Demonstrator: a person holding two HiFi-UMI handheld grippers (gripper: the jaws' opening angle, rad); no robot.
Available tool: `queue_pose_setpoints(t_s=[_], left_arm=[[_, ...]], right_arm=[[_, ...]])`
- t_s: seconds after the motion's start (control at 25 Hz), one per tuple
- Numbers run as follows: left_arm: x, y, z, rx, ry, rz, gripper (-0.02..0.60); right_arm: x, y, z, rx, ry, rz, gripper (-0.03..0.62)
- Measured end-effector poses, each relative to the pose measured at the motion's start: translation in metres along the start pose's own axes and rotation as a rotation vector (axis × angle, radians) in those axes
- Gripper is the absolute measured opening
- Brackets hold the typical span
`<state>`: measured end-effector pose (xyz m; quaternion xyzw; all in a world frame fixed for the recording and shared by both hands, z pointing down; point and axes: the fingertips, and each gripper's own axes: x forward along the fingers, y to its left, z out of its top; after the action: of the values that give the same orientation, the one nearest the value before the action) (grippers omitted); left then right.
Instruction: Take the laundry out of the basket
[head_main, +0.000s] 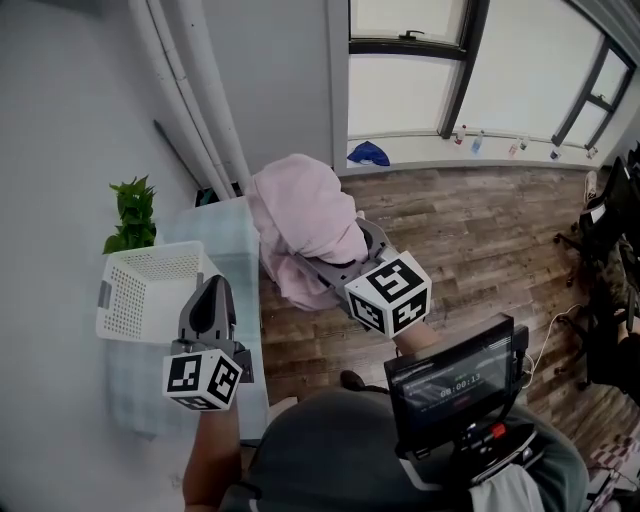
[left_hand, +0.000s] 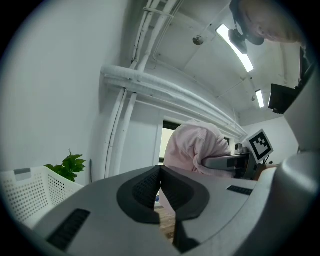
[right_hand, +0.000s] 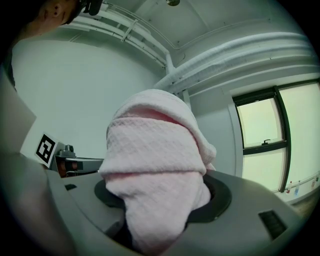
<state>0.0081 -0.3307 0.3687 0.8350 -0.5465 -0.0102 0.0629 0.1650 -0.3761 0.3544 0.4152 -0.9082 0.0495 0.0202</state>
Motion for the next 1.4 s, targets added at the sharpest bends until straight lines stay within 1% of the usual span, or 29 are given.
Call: queue_pose_setpoints(t_s=[0.08, 0.24, 0.4, 0.6, 0.76, 0.92, 1.4], left_arm=[[-0.002, 0.001, 0.0, 0.001, 0.002, -0.006, 0.002], [-0.002, 0.005, -0.005, -0.003, 0.013, -0.01, 0.002], [-0.004, 0.009, -0.007, -0.014, 0.015, -0.019, 0.002], [-0.005, 0.009, -0.005, -0.013, 0.01, -0.026, 0.002], [-0.006, 0.01, -0.005, -0.019, 0.011, -0.029, 0.002], [-0.006, 0.01, -0.003, -0.019, 0.004, -0.041, 0.002], [-0.017, 0.003, -0.002, -0.022, -0.011, -0.045, 0.002]], right_arm=[[-0.001, 0.001, -0.001, -0.003, 0.0, -0.007, 0.311], [0.001, 0.005, -0.004, -0.047, 0.015, -0.033, 0.313], [0.003, 0.01, -0.007, -0.03, 0.012, -0.039, 0.313], [0.002, 0.013, -0.005, -0.069, 0.018, -0.054, 0.313], [0.0, 0.011, -0.005, -0.039, 0.012, -0.068, 0.313], [0.001, 0.012, -0.006, -0.042, 0.021, -0.07, 0.313], [-0.01, 0.018, -0.003, -0.044, 0.008, -0.071, 0.313]])
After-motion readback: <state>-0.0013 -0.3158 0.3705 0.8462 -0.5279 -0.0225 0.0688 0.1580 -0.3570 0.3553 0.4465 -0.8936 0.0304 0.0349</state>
